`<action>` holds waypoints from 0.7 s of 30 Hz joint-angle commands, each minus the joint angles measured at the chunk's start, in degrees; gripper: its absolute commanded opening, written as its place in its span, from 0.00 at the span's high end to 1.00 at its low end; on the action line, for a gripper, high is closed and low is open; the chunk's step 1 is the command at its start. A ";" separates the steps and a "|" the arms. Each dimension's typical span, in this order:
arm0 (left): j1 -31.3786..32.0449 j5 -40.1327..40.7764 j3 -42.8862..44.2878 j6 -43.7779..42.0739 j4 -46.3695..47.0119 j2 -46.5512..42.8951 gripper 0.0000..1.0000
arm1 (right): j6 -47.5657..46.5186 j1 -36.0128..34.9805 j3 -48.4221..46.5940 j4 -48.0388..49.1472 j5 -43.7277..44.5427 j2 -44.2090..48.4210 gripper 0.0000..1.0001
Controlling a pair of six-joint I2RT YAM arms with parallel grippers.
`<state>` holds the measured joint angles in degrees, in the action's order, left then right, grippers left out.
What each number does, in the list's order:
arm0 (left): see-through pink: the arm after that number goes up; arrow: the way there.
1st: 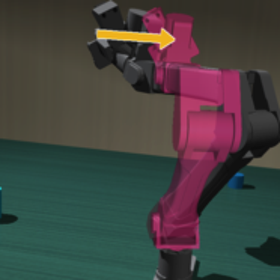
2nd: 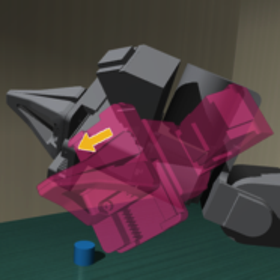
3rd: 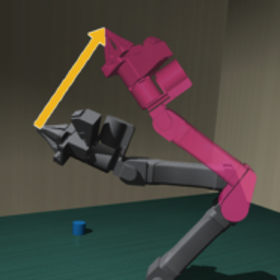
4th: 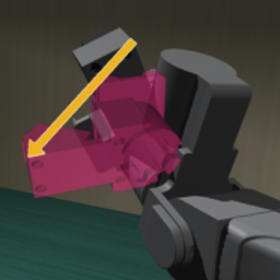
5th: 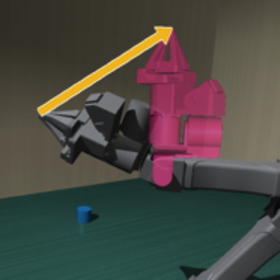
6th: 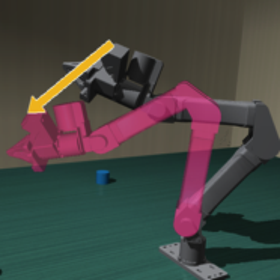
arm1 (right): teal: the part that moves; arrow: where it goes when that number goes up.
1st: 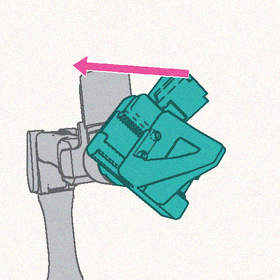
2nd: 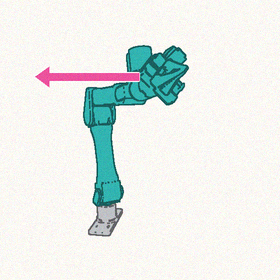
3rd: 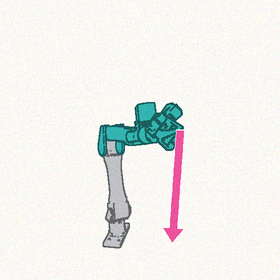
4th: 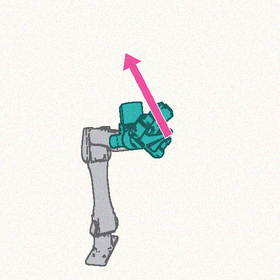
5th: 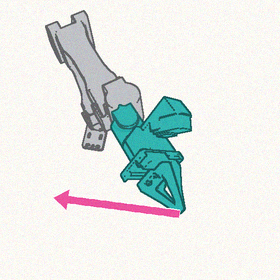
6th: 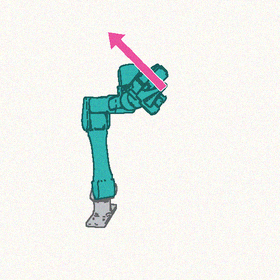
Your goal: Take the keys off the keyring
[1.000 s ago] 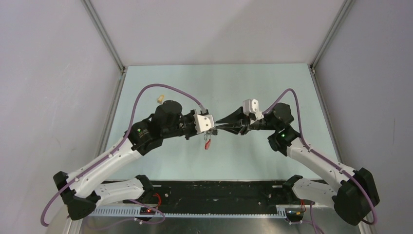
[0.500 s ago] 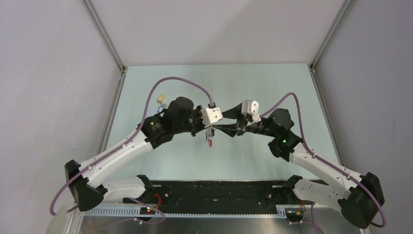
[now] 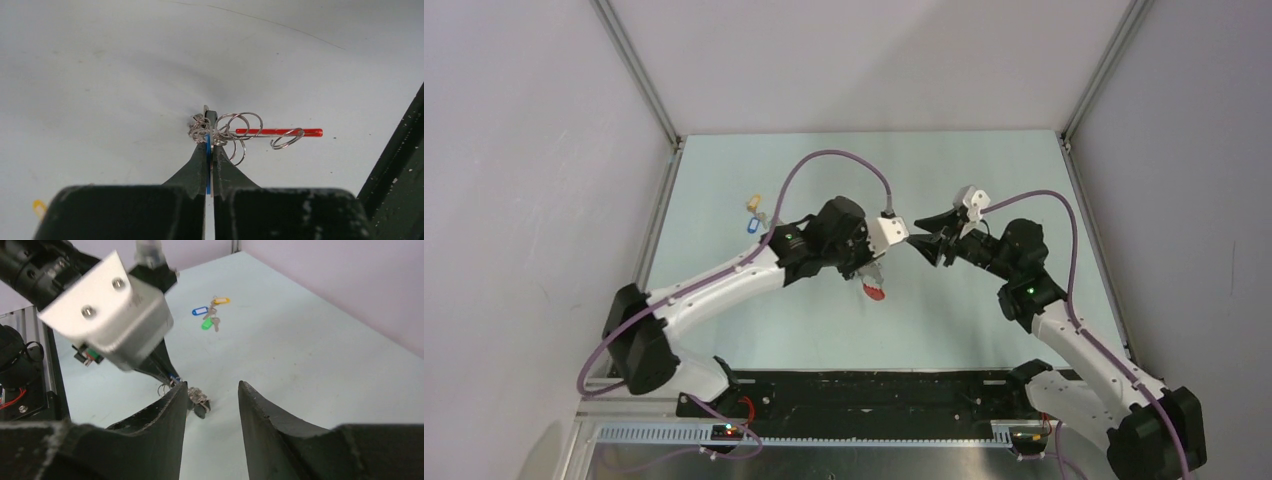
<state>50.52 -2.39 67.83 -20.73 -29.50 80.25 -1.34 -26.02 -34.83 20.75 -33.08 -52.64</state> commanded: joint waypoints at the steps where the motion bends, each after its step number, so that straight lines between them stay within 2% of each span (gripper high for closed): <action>1: 0.83 -3.14 3.98 4.36 2.53 3.96 1.00 | 1.15 4.78 0.15 -1.30 -8.12 -1.49 0.55; 6: 1.08 -5.96 4.50 6.01 2.56 6.59 1.00 | -0.50 7.32 0.11 -2.11 -18.80 -5.40 0.58; 14: 1.11 -8.48 4.85 7.13 2.54 7.90 1.00 | -8.22 7.51 0.11 -5.10 -30.07 -9.07 0.62; 21: 1.08 -9.57 5.28 7.17 2.51 9.68 1.00 | -13.16 4.41 -0.32 -6.68 -28.12 -12.33 0.58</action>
<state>51.37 -9.82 70.52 -14.85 -28.77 89.71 -9.65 -20.29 -34.52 15.22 -59.77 -62.89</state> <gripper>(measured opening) 0.023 0.407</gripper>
